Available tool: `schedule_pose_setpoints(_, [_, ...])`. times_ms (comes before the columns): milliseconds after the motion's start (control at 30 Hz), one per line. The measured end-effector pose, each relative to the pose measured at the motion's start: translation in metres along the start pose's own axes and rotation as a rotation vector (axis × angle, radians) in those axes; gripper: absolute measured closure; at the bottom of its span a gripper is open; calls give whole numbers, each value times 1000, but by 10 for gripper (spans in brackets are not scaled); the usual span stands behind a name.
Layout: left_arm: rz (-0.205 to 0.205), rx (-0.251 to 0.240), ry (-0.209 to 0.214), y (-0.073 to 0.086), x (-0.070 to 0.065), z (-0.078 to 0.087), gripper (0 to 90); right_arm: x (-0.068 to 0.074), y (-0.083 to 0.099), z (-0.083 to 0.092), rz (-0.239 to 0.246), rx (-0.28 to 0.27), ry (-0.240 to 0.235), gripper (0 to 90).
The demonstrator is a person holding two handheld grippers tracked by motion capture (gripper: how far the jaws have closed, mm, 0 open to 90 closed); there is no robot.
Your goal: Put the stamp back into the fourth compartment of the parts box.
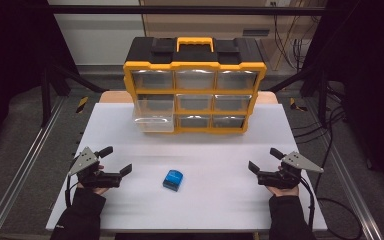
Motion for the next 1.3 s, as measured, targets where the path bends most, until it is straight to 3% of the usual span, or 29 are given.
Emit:
schedule_pose_setpoints(500, [-5,25,-2,-9,-7,-6,0,3,0,1,13,4,-5,1])
schedule_pose_setpoints(1200, [12,149,49,-15,-44,-37,0,4,1,0,25,5,-8,1])
schedule_pose_setpoints(1300, [12,148,66,-15,-47,-42,0,4,1,-1,28,11,-9,1])
Point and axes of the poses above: each handheld gripper's, and its own axes: z roughly backward along the jaws, y roughly out of its underside, x roughly to its left, the point moved 2 cm from there along -z, roughly forward along the jaws, and after that the axes turned 6 degrees about y, right-handed, at the moved point
